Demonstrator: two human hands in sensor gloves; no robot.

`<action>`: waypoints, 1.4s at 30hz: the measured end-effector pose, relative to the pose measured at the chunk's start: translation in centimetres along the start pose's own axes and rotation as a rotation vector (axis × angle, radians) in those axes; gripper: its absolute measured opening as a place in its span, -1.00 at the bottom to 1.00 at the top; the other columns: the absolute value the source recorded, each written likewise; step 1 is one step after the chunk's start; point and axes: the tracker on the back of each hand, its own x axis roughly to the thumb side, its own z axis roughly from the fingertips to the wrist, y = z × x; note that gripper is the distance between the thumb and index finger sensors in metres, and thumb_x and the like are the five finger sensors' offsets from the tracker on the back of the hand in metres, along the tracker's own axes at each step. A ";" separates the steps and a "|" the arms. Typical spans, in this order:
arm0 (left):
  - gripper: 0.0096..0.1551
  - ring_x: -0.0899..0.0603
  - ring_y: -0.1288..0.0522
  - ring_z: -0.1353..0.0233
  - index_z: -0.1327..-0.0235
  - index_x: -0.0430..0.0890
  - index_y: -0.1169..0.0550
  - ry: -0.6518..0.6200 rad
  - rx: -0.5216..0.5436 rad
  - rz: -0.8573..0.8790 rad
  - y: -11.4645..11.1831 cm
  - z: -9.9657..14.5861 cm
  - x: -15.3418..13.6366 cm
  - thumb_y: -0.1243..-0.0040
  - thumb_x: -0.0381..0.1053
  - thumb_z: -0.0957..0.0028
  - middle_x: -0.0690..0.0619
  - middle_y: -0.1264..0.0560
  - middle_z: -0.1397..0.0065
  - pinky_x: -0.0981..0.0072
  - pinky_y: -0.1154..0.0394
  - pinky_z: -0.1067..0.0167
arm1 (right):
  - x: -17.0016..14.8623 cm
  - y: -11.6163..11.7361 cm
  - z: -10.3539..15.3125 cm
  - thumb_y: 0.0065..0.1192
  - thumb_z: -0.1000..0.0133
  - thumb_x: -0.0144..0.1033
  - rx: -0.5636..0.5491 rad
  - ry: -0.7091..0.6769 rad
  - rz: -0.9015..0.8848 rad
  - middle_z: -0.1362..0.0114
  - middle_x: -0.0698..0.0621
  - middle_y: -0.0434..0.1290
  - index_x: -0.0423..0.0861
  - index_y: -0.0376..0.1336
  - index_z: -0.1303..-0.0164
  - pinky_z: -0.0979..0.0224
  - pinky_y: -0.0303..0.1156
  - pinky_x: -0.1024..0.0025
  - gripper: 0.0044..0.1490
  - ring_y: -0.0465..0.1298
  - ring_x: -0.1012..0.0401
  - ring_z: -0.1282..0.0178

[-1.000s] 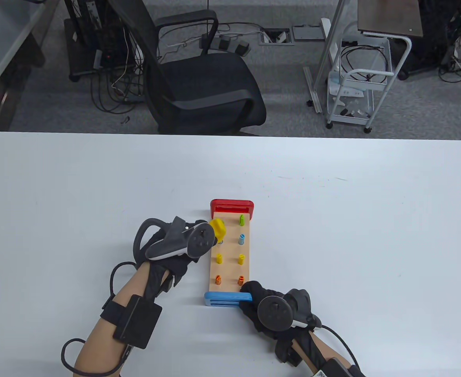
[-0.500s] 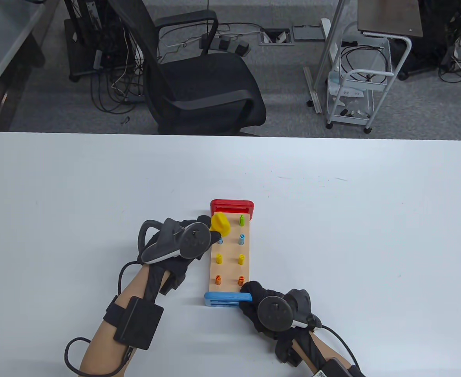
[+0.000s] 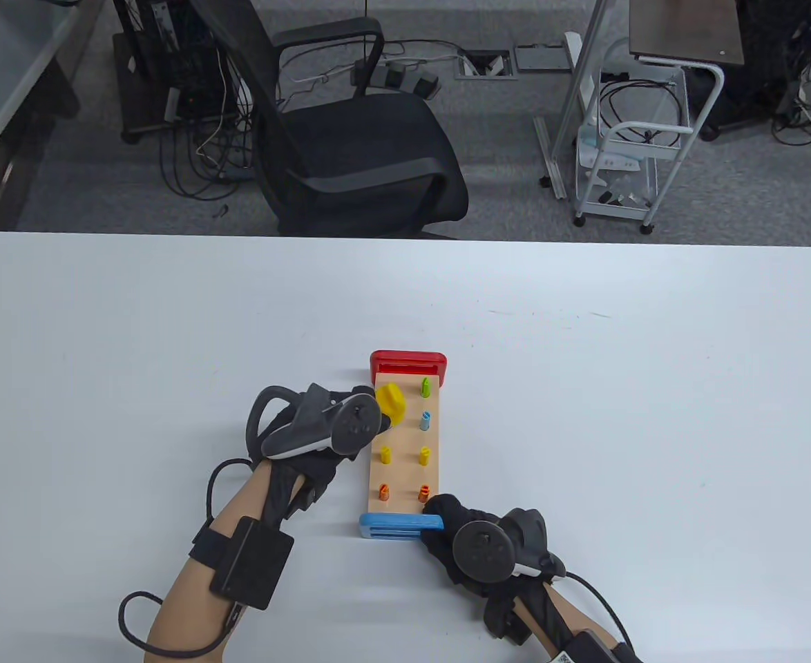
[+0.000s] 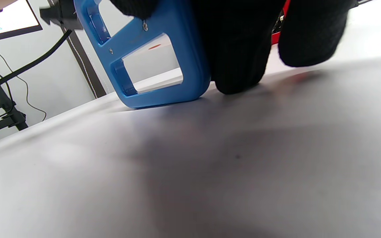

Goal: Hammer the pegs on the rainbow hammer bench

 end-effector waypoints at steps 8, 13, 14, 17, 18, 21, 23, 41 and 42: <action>-0.20 -0.10 -0.73 0.40 -0.33 -0.19 -0.48 -0.006 -0.093 -0.044 -1.6 -0.1 -0.4 0.25 0.33 -0.12 0.00 -0.73 0.14 0.23 -0.65 0.42 | 0.0 0.0 0.0 -0.20 -0.35 -0.19 -0.001 0.000 -0.001 -0.49 -0.34 0.37 -0.31 -0.18 -0.47 -0.36 0.35 -0.32 -0.34 0.48 -0.18 -0.32; -0.20 -0.12 -0.73 0.41 -0.32 -0.22 -0.49 0.018 -0.163 -0.084 -3.1 -0.6 -0.5 0.21 0.32 -0.13 -0.04 -0.74 0.16 0.21 -0.64 0.44 | 0.0 0.0 0.0 -0.20 -0.35 -0.19 -0.001 0.000 0.000 -0.49 -0.34 0.37 -0.31 -0.18 -0.47 -0.36 0.35 -0.32 -0.34 0.48 -0.18 -0.32; -0.21 -0.01 -0.74 0.35 -0.34 -0.11 -0.41 0.035 -0.254 -0.201 -3.9 -0.7 -0.4 0.35 0.36 -0.09 0.10 -0.71 0.09 0.32 -0.68 0.38 | 0.0 0.0 0.0 -0.20 -0.35 -0.19 0.000 -0.001 0.000 -0.49 -0.34 0.37 -0.31 -0.18 -0.47 -0.36 0.35 -0.32 -0.34 0.48 -0.18 -0.32; -0.20 -0.10 -0.72 0.40 -0.33 -0.19 -0.48 -0.001 -0.136 -0.094 -1.8 -0.4 -0.3 0.24 0.33 -0.12 0.00 -0.73 0.14 0.23 -0.65 0.42 | 0.0 0.1 -0.1 -0.20 -0.35 -0.19 0.000 -0.001 -0.001 -0.49 -0.34 0.37 -0.31 -0.18 -0.47 -0.36 0.35 -0.31 -0.34 0.48 -0.18 -0.32; -0.20 -0.11 -0.72 0.39 -0.33 -0.19 -0.47 0.008 -0.082 -0.044 -1.1 -0.1 -0.3 0.24 0.33 -0.12 -0.01 -0.73 0.14 0.21 -0.65 0.42 | 0.0 0.1 -0.1 -0.20 -0.35 -0.19 0.000 -0.002 -0.001 -0.49 -0.34 0.37 -0.31 -0.18 -0.47 -0.36 0.35 -0.32 -0.34 0.48 -0.17 -0.32; -0.20 -0.11 -0.73 0.41 -0.32 -0.21 -0.49 -0.015 -0.023 0.038 -1.3 -0.2 -0.1 0.22 0.33 -0.12 -0.02 -0.74 0.16 0.21 -0.65 0.43 | 0.0 0.1 -0.1 -0.20 -0.35 -0.19 0.000 -0.001 -0.001 -0.49 -0.34 0.37 -0.31 -0.18 -0.47 -0.36 0.35 -0.32 -0.34 0.48 -0.18 -0.32; -0.20 -0.12 -0.73 0.41 -0.32 -0.21 -0.49 0.003 -0.207 -0.148 -3.9 -1.0 0.3 0.22 0.32 -0.12 -0.03 -0.74 0.16 0.21 -0.65 0.43 | 0.0 0.1 -0.1 -0.20 -0.35 -0.19 0.000 -0.001 -0.001 -0.49 -0.34 0.37 -0.31 -0.18 -0.47 -0.36 0.35 -0.31 -0.34 0.48 -0.18 -0.32; -0.19 -0.08 -0.75 0.33 -0.36 -0.15 -0.46 0.030 -0.041 0.001 -3.1 0.9 -1.0 0.21 0.36 -0.11 0.02 -0.73 0.10 0.23 -0.68 0.37 | 0.0 0.0 0.0 -0.20 -0.35 -0.19 -0.001 -0.002 -0.001 -0.49 -0.34 0.37 -0.31 -0.18 -0.47 -0.36 0.35 -0.31 -0.34 0.47 -0.18 -0.32; -0.19 -0.09 -0.75 0.30 -0.39 -0.16 -0.45 0.036 -0.036 0.051 -3.3 1.3 -1.0 0.18 0.36 -0.11 0.01 -0.73 0.07 0.21 -0.68 0.34 | 0.0 0.1 0.0 -0.20 -0.35 -0.18 -0.001 -0.002 -0.001 -0.49 -0.34 0.37 -0.31 -0.18 -0.47 -0.36 0.36 -0.31 -0.34 0.47 -0.18 -0.32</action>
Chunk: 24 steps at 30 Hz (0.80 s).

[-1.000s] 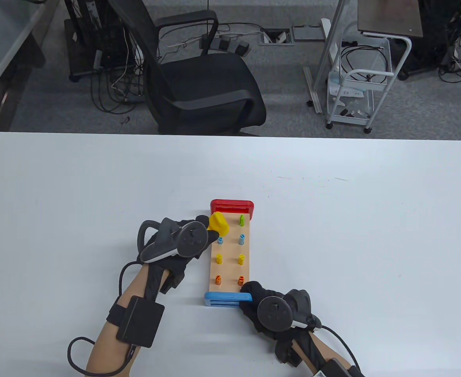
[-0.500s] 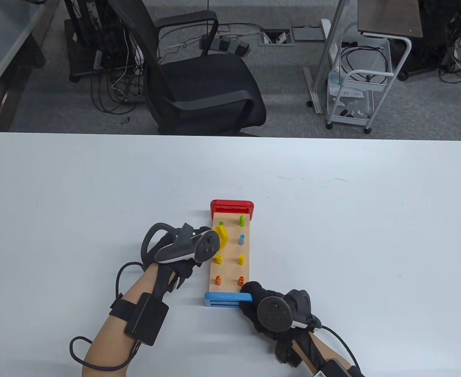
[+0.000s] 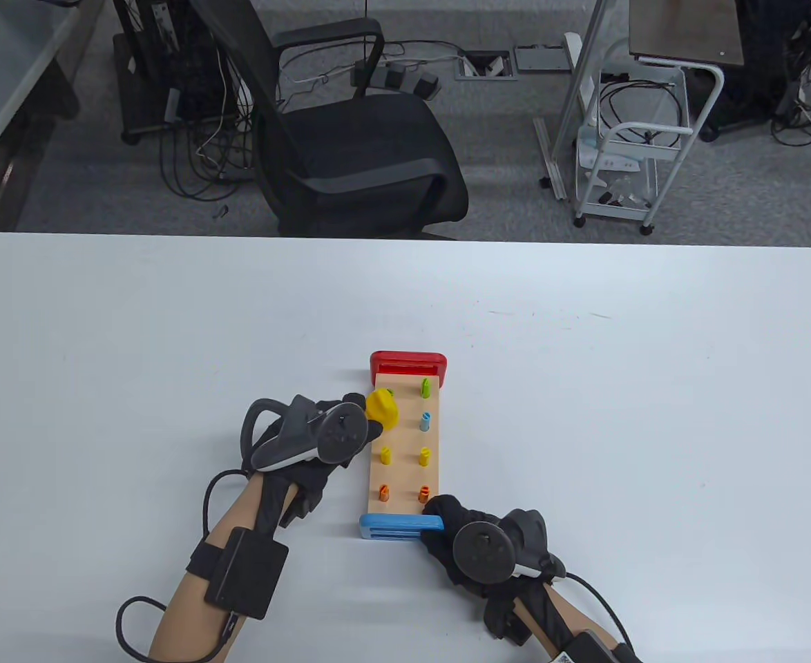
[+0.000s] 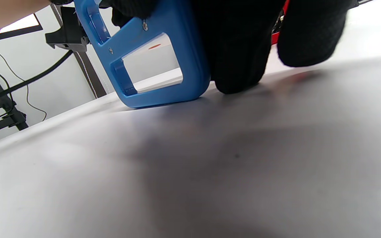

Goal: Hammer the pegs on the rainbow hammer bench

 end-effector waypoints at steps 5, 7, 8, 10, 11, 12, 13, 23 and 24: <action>-0.19 -0.10 -0.77 0.15 -0.46 -0.11 -0.41 0.037 0.065 -0.013 0.6 2.1 0.0 0.05 0.38 -0.12 0.03 -0.71 -0.05 0.19 -0.70 0.21 | 0.0 0.0 0.0 -0.20 -0.35 -0.19 0.001 -0.003 -0.006 -0.49 -0.34 0.36 -0.31 -0.18 -0.47 -0.36 0.35 -0.31 -0.34 0.47 -0.18 -0.32; -0.21 -0.11 -0.77 0.10 -0.46 -0.11 -0.41 0.068 0.062 0.015 1.0 2.9 0.0 0.02 0.37 -0.13 0.02 -0.70 -0.10 0.17 -0.71 0.17 | 0.0 0.0 0.0 -0.20 -0.35 -0.19 0.002 -0.003 -0.007 -0.49 -0.34 0.36 -0.31 -0.19 -0.47 -0.36 0.35 -0.32 -0.34 0.47 -0.18 -0.32; -0.22 -0.11 -0.77 0.08 -0.45 -0.12 -0.42 0.081 0.045 0.024 1.1 3.1 0.1 0.00 0.36 -0.14 0.02 -0.70 -0.11 0.17 -0.71 0.15 | 0.0 0.0 0.0 -0.20 -0.35 -0.18 0.002 -0.003 -0.008 -0.49 -0.34 0.36 -0.31 -0.19 -0.47 -0.36 0.35 -0.32 -0.34 0.47 -0.19 -0.32; -0.23 -0.11 -0.78 0.04 -0.45 -0.13 -0.42 0.111 0.033 0.044 1.3 3.8 0.3 -0.03 0.35 -0.14 0.01 -0.70 -0.15 0.16 -0.73 0.13 | -0.1 0.0 0.0 -0.20 -0.35 -0.18 0.000 -0.004 -0.014 -0.49 -0.34 0.36 -0.30 -0.19 -0.47 -0.36 0.34 -0.32 -0.34 0.46 -0.19 -0.32; -0.23 -0.12 -0.79 0.00 -0.44 -0.14 -0.42 0.121 0.043 0.042 1.4 4.1 0.4 -0.04 0.34 -0.15 -0.01 -0.70 -0.18 0.17 -0.74 0.11 | 0.0 0.0 0.0 -0.20 -0.35 -0.18 0.001 -0.004 -0.015 -0.49 -0.34 0.36 -0.30 -0.19 -0.47 -0.36 0.34 -0.32 -0.34 0.46 -0.19 -0.33; -0.23 -0.16 -0.80 -0.05 -0.45 -0.15 -0.42 0.139 0.048 0.049 1.5 4.5 0.6 -0.04 0.33 -0.16 -0.03 -0.70 -0.24 0.17 -0.75 0.10 | 0.0 0.0 0.0 -0.20 -0.35 -0.18 0.001 -0.002 -0.014 -0.49 -0.34 0.35 -0.30 -0.19 -0.47 -0.36 0.34 -0.32 -0.34 0.46 -0.19 -0.33; -0.23 -0.18 -0.80 -0.08 -0.46 -0.16 -0.41 0.147 0.049 0.060 1.5 4.7 0.7 -0.04 0.32 -0.17 -0.06 -0.69 -0.29 0.15 -0.75 0.08 | 0.0 0.0 0.0 -0.20 -0.35 -0.18 0.000 -0.002 -0.013 -0.49 -0.34 0.36 -0.30 -0.19 -0.47 -0.36 0.35 -0.32 -0.34 0.46 -0.19 -0.33; -0.15 -0.09 -0.74 0.26 -0.48 -0.25 -0.41 0.137 0.054 0.331 0.3 6.2 1.6 0.22 0.33 -0.20 -0.05 -0.72 0.00 0.26 -0.66 0.32 | 0.0 0.1 0.1 -0.21 -0.35 -0.18 -0.003 0.008 -0.010 -0.50 -0.34 0.35 -0.29 -0.20 -0.47 -0.36 0.34 -0.33 -0.34 0.45 -0.18 -0.33; -0.14 -0.08 -0.74 0.27 -0.47 -0.25 -0.42 0.137 0.089 0.318 0.3 6.4 1.7 0.23 0.34 -0.19 -0.04 -0.73 0.01 0.27 -0.66 0.33 | 0.0 0.1 0.1 -0.22 -0.35 -0.18 -0.003 0.008 -0.009 -0.49 -0.33 0.35 -0.30 -0.20 -0.47 -0.36 0.34 -0.32 -0.34 0.46 -0.18 -0.33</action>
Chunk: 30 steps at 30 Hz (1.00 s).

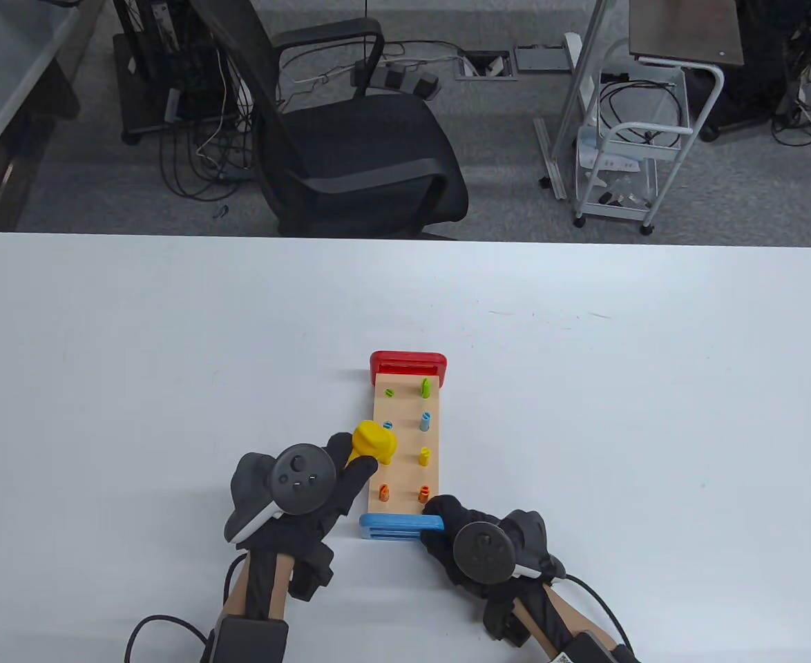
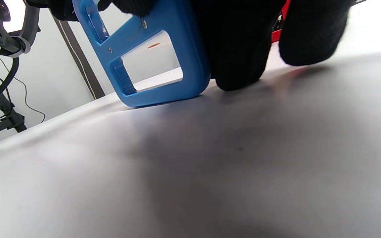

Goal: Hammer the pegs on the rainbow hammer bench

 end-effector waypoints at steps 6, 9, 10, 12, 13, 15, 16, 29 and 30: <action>-0.15 -0.10 -0.73 0.33 -0.44 -0.28 -0.45 0.013 0.045 0.004 -0.6 -0.1 0.2 0.22 0.32 -0.20 -0.06 -0.74 0.06 0.27 -0.64 0.39 | 0.0 0.0 0.0 -0.22 -0.35 -0.18 0.000 -0.003 -0.002 -0.49 -0.33 0.35 -0.29 -0.20 -0.47 -0.36 0.34 -0.33 -0.34 0.45 -0.18 -0.33; -0.16 -0.01 -0.74 0.32 -0.43 -0.23 -0.41 0.016 -0.011 -0.052 -2.1 -0.5 -0.5 0.32 0.34 -0.20 0.04 -0.72 0.05 0.35 -0.66 0.38 | -0.1 0.0 0.0 -0.22 -0.35 -0.18 0.001 -0.003 -0.003 -0.50 -0.33 0.35 -0.29 -0.20 -0.47 -0.37 0.34 -0.33 -0.34 0.46 -0.18 -0.33; -0.16 -0.10 -0.74 0.39 -0.37 -0.29 -0.50 0.030 0.058 0.008 -1.9 -0.5 -0.3 0.19 0.31 -0.18 -0.06 -0.76 0.13 0.26 -0.64 0.45 | 0.0 0.0 0.0 -0.22 -0.35 -0.18 0.000 -0.003 -0.003 -0.50 -0.33 0.35 -0.29 -0.20 -0.47 -0.37 0.34 -0.33 -0.34 0.45 -0.18 -0.33; -0.16 -0.08 -0.73 0.34 -0.41 -0.26 -0.45 0.012 0.031 -0.029 -0.9 -0.1 0.3 0.24 0.33 -0.20 -0.03 -0.73 0.08 0.28 -0.64 0.39 | 0.0 0.0 0.0 -0.22 -0.35 -0.18 0.002 -0.002 -0.002 -0.50 -0.33 0.35 -0.29 -0.20 -0.47 -0.37 0.34 -0.33 -0.34 0.45 -0.18 -0.33; -0.16 -0.08 -0.73 0.34 -0.41 -0.26 -0.45 0.000 0.096 -0.014 -0.3 0.2 0.6 0.23 0.33 -0.19 -0.04 -0.73 0.08 0.28 -0.64 0.39 | 0.0 0.0 0.0 -0.22 -0.35 -0.18 0.003 -0.002 -0.002 -0.50 -0.34 0.35 -0.29 -0.20 -0.47 -0.36 0.34 -0.33 -0.34 0.45 -0.18 -0.33; -0.16 -0.11 -0.73 0.33 -0.42 -0.26 -0.44 -0.006 0.141 0.029 -0.3 0.2 0.7 0.23 0.32 -0.19 -0.05 -0.73 0.06 0.26 -0.64 0.38 | -0.1 0.0 0.0 -0.22 -0.35 -0.18 0.003 -0.003 -0.002 -0.49 -0.34 0.35 -0.29 -0.20 -0.47 -0.37 0.34 -0.33 -0.34 0.45 -0.18 -0.33; -0.16 -0.11 -0.73 0.34 -0.41 -0.27 -0.45 0.005 0.125 0.017 -0.7 -0.1 0.5 0.21 0.32 -0.19 -0.06 -0.74 0.07 0.25 -0.64 0.39 | -0.1 0.0 0.0 -0.22 -0.35 -0.18 0.002 -0.003 -0.001 -0.49 -0.34 0.35 -0.29 -0.20 -0.47 -0.36 0.34 -0.33 -0.34 0.45 -0.18 -0.33; -0.18 0.07 -0.74 0.28 -0.45 -0.14 -0.33 0.120 -0.148 -0.209 -1.9 -0.8 0.3 0.43 0.37 -0.20 0.15 -0.68 0.00 0.43 -0.68 0.31 | 0.0 0.0 0.0 -0.22 -0.35 -0.18 0.003 0.002 0.001 -0.49 -0.33 0.35 -0.30 -0.20 -0.47 -0.36 0.34 -0.33 -0.34 0.45 -0.18 -0.33; -0.17 -0.05 -0.73 0.39 -0.39 -0.25 -0.44 0.061 -0.027 -0.070 -1.5 -0.7 0.2 0.27 0.33 -0.22 0.00 -0.73 0.10 0.32 -0.64 0.43 | 0.0 0.0 0.0 -0.22 -0.35 -0.18 0.002 0.000 0.001 -0.49 -0.33 0.35 -0.30 -0.20 -0.47 -0.37 0.34 -0.33 -0.34 0.46 -0.18 -0.33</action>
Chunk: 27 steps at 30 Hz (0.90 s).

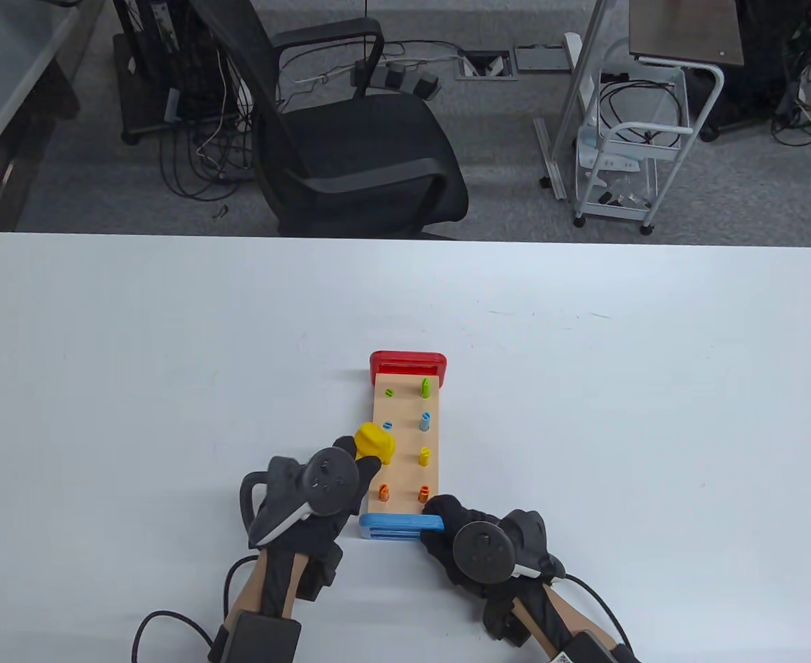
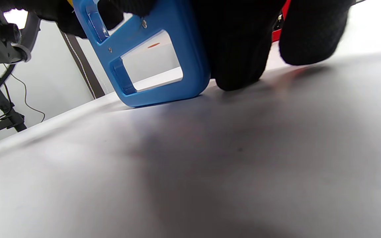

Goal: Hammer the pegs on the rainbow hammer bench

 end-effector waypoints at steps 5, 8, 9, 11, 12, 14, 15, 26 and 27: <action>-0.17 -0.11 -0.73 0.35 -0.42 -0.25 -0.43 -0.051 0.233 0.090 1.4 1.1 0.5 0.24 0.33 -0.19 -0.05 -0.72 0.06 0.26 -0.63 0.39 | 0.0 0.0 0.0 -0.22 -0.35 -0.18 -0.002 0.002 0.000 -0.49 -0.34 0.35 -0.30 -0.20 -0.47 -0.36 0.34 -0.33 -0.34 0.46 -0.18 -0.33; -0.18 -0.11 -0.73 0.39 -0.38 -0.27 -0.48 0.037 -0.073 -0.116 -1.4 -0.8 0.8 0.20 0.31 -0.20 -0.07 -0.74 0.11 0.25 -0.63 0.44 | 0.0 0.0 0.0 -0.22 -0.35 -0.18 -0.002 0.000 -0.002 -0.49 -0.33 0.35 -0.29 -0.20 -0.47 -0.36 0.34 -0.33 -0.34 0.45 -0.18 -0.33; -0.18 0.06 -0.74 0.28 -0.46 -0.15 -0.33 0.064 -0.099 -0.181 -0.7 -0.1 0.8 0.41 0.38 -0.21 0.13 -0.68 0.00 0.43 -0.67 0.32 | 0.0 0.0 0.0 -0.22 -0.34 -0.18 -0.001 0.002 0.000 -0.49 -0.33 0.35 -0.30 -0.20 -0.47 -0.37 0.34 -0.33 -0.34 0.45 -0.18 -0.33; -0.18 -0.11 -0.72 0.42 -0.36 -0.27 -0.49 0.029 0.067 -0.026 0.0 -0.1 1.1 0.19 0.32 -0.19 -0.06 -0.75 0.14 0.25 -0.62 0.45 | 0.0 0.0 0.0 -0.22 -0.35 -0.18 -0.002 0.001 0.002 -0.49 -0.33 0.35 -0.30 -0.20 -0.47 -0.36 0.34 -0.33 -0.34 0.46 -0.18 -0.33; -0.18 -0.07 -0.72 0.38 -0.39 -0.24 -0.45 -0.008 0.063 -0.040 0.7 0.3 1.3 0.24 0.34 -0.21 -0.02 -0.73 0.10 0.29 -0.63 0.42 | 0.0 0.0 0.0 -0.22 -0.34 -0.18 -0.002 0.001 0.001 -0.49 -0.34 0.35 -0.30 -0.20 -0.47 -0.36 0.34 -0.33 -0.34 0.46 -0.18 -0.33; -0.17 -0.11 -0.72 0.36 -0.40 -0.25 -0.44 -0.030 0.207 0.010 1.3 1.0 1.7 0.24 0.33 -0.20 -0.04 -0.73 0.08 0.27 -0.63 0.40 | 0.0 0.0 0.0 -0.22 -0.35 -0.18 -0.002 0.001 0.001 -0.49 -0.33 0.35 -0.30 -0.20 -0.47 -0.37 0.34 -0.33 -0.34 0.45 -0.18 -0.33; -0.17 -0.11 -0.73 0.35 -0.41 -0.26 -0.44 -0.047 0.237 0.023 1.2 1.0 1.8 0.23 0.32 -0.19 -0.06 -0.73 0.07 0.25 -0.63 0.39 | 0.0 0.0 0.0 -0.22 -0.35 -0.18 -0.002 0.001 0.001 -0.49 -0.34 0.35 -0.30 -0.20 -0.47 -0.36 0.34 -0.33 -0.34 0.45 -0.18 -0.33; -0.17 -0.12 -0.73 0.33 -0.42 -0.26 -0.43 -0.006 0.215 -0.061 0.4 1.2 2.2 0.23 0.32 -0.20 -0.06 -0.73 0.05 0.24 -0.63 0.38 | 0.0 0.0 0.0 -0.22 -0.35 -0.18 -0.002 0.001 0.002 -0.49 -0.33 0.35 -0.30 -0.20 -0.47 -0.36 0.34 -0.33 -0.34 0.46 -0.18 -0.33; -0.17 -0.13 -0.73 0.34 -0.41 -0.27 -0.45 0.005 0.189 -0.084 -0.1 0.9 2.0 0.21 0.31 -0.19 -0.07 -0.73 0.06 0.23 -0.64 0.39 | 0.0 0.0 0.0 -0.22 -0.34 -0.18 -0.001 0.000 0.002 -0.49 -0.33 0.35 -0.30 -0.20 -0.47 -0.36 0.34 -0.33 -0.34 0.46 -0.18 -0.33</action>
